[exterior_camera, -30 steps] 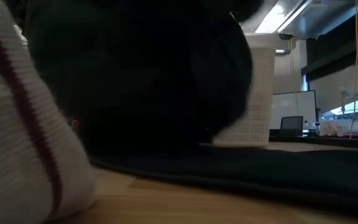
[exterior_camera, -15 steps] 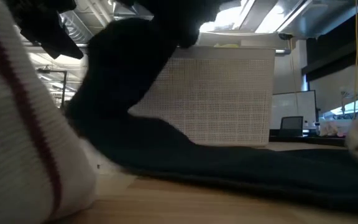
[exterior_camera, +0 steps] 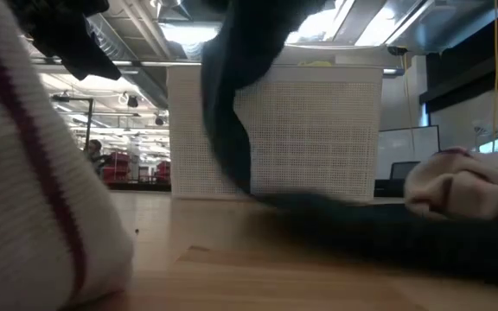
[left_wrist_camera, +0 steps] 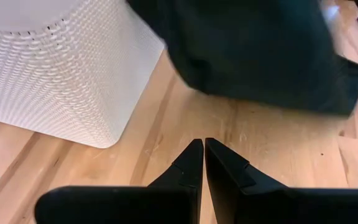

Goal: Sort clothes
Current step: Put the blue pants into the white laundry organizer

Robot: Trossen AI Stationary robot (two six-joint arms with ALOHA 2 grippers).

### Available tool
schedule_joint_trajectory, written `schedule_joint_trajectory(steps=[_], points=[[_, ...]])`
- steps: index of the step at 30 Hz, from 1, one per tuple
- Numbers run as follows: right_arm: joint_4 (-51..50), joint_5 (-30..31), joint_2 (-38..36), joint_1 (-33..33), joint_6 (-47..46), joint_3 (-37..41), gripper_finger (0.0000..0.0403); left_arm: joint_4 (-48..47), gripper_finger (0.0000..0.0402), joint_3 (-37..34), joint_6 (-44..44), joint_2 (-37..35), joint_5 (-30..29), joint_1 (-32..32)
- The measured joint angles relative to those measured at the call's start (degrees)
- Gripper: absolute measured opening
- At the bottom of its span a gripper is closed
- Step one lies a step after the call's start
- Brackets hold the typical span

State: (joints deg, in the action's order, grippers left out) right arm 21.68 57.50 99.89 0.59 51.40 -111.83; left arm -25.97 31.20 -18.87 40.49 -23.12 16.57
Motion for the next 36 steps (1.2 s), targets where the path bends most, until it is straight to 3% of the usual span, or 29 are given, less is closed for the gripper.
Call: schedule_joint_trajectory(steps=[5, 9, 13, 20, 32, 36], points=[[-23.4, 2.9, 4.5, 6.8, -23.4, 0.1, 0.0074, 0.0, 0.0013, 0.0, 0.3, 0.0, 0.0, 0.0], [-40.6, 1.3, 8.8, 10.8, -44.1, 0.1, 0.0140, 0.0, 0.0013, 0.0, 0.4, 0.0, 0.0, 0.0], [-53.0, -4.9, 12.5, 12.8, -55.4, 0.1, 0.0200, -0.2, 0.0013, 0.0, 0.5, 0.0, 0.0, 0.0], [-64.0, -7.1, 12.0, 12.5, -58.9, 0.1, 0.0249, -0.5, 0.0013, -2.7, -0.1, 0.0, 0.5, 0.0], [-63.9, -7.4, -1.6, 2.0, -59.1, -1.6, 0.0254, 0.1, 0.0013, -3.1, -1.3, 0.0, 0.5, 0.0], [-64.7, -15.9, -3.3, -3.8, -63.0, -1.8, 0.0254, 0.0, 0.0013, -3.1, -1.4, 0.0, 0.5, 0.0]])
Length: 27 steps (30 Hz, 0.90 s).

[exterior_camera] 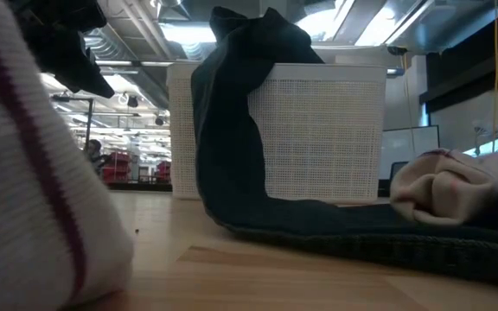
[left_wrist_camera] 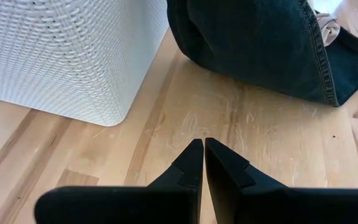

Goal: Sort clothes
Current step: Put the blue pants into the white laundry organizer

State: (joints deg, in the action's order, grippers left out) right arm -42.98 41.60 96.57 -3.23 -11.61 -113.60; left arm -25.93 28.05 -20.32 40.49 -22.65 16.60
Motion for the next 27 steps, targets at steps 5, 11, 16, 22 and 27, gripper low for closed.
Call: schedule_joint_trajectory(steps=[5, 11, 16, 22, 27], points=[[-6.3, -13.2, 1.7, -8.4, -8.0, 1.2, 0.0255, 0.0, 0.0013, 0.0, 0.0, 0.0, 0.0, 0.0], [-15.6, -7.9, 7.2, -17.4, -10.7, 8.2, 0.0255, 0.0, 0.0013, 0.0, 0.0, 0.0, 0.0, 0.0], [-15.0, -1.1, 12.8, -19.8, -7.8, 17.4, 0.0254, 0.0, 0.0013, 0.0, 0.1, 0.0, 0.0, 0.0], [-11.9, 7.8, 20.9, -18.6, -2.2, 23.8, 0.0233, 0.1, 0.0013, 0.0, 0.2, 0.0, 0.0, 0.0], [-2.1, 9.1, 27.3, -15.7, 6.8, 24.0, 0.0216, 0.1, 0.0013, 0.0, 0.4, 0.0, 0.0, 0.0]])
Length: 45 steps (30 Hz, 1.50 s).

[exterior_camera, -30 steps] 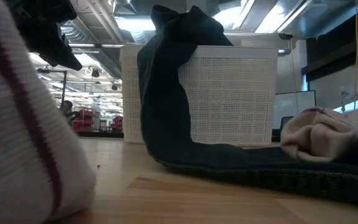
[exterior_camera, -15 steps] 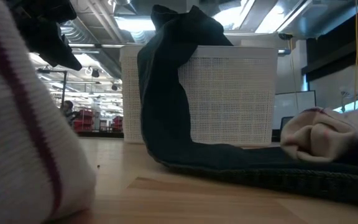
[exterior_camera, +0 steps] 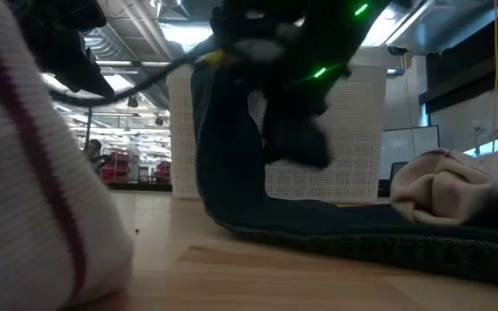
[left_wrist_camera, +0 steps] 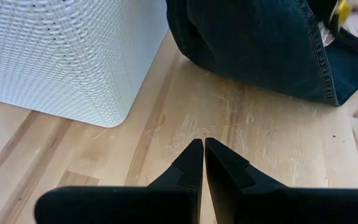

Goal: Sort clothes
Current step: Put the blue pants into the white laundry organizer

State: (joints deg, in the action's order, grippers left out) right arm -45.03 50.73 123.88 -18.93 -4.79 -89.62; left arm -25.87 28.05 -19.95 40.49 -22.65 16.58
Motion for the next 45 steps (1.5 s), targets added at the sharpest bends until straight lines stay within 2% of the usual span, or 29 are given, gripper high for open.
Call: schedule_joint_trajectory(steps=[5, 8, 16, 23, 27, 31, 40, 45], points=[[17.4, -2.5, 1.8, 1.1, 8.7, -2.4, 0.0199, -0.2, 0.0013, 0.0, 0.6, 0.0, 0.0, 0.0], [21.7, -2.8, 1.7, 1.0, 14.7, -6.2, 0.0188, -0.2, 0.0013, 0.0, 1.0, 0.0, 0.0, 0.0], [22.2, 0.9, 1.3, 1.9, 18.8, -26.1, 0.0169, -0.2, 0.0013, 0.0, -0.4, 0.0, 0.0, 0.0], [15.6, 10.6, 1.3, 3.4, 23.8, -45.5, 0.0165, -0.1, 0.0013, 0.0, -0.7, 0.0, 0.0, 0.0], [22.5, 15.5, -3.6, 5.5, 29.4, -42.8, 0.0165, -0.2, 0.0013, 0.0, -0.7, 0.0, 0.0, 0.0], [21.6, 19.9, -8.0, 8.4, 29.7, -42.8, 0.0165, 0.0, 0.0013, 0.0, -0.6, 0.0, 0.0, 0.0], [21.0, 20.9, -13.3, 16.0, 28.6, -42.8, 0.0165, 0.0, 0.0013, 0.0, -0.6, 0.0, 0.0, 0.0], [17.5, 24.0, -13.6, 20.4, 27.3, -42.8, 0.0165, 0.1, 0.0013, 0.0, -0.8, 0.0, 0.0, 0.0]])
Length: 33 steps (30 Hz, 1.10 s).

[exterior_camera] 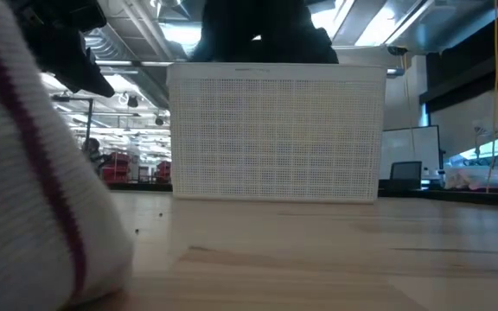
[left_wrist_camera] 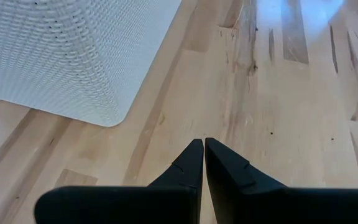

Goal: Sort clothes
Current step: Put the blue pants into the white laundry organizer

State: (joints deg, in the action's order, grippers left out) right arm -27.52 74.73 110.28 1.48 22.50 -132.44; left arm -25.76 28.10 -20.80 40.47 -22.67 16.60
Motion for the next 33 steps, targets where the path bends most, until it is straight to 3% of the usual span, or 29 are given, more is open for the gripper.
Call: schedule_joint_trajectory(steps=[3, 6, 10, 13, 20, 24, 28, 33], points=[[-8.9, 1.8, 0.0, 2.9, -8.6, 0.0, 0.0165, 1.4, 0.0013, 0.0, -0.2, 0.0, 0.0, 0.0], [-25.0, -0.2, 0.2, 6.2, -27.4, 0.0, 0.0165, 1.7, 0.0013, 0.0, -0.2, 0.0, 0.1, 0.0], [-42.2, -10.0, 0.3, 11.5, -53.2, 5.1, 0.0165, 1.8, 0.0013, 0.0, -0.2, 0.0, 0.1, 0.0], [-44.7, -18.6, 0.4, 15.1, -62.8, 12.8, 0.0165, 2.2, 0.0013, 0.0, -0.2, 0.0, 0.1, 0.0], [-27.2, -35.8, 0.4, 19.3, -67.4, 34.1, 0.0165, 2.6, 0.0013, 0.0, 0.3, 0.0, 0.1, 0.0], [-18.2, -44.6, 0.1, 20.3, -67.3, 41.1, 0.0165, 2.6, 0.0013, 0.0, 0.6, 0.0, 0.1, 0.0], [-22.2, -46.5, -0.3, 20.5, -67.3, 40.9, 0.0165, 2.6, 0.0013, 0.0, 0.7, 0.0, 0.1, 0.0], [-35.4, -47.0, -3.1, 19.5, -63.7, 33.1, 0.0165, 2.4, 0.0013, 0.0, 0.9, 0.0, 0.1, 0.0]])
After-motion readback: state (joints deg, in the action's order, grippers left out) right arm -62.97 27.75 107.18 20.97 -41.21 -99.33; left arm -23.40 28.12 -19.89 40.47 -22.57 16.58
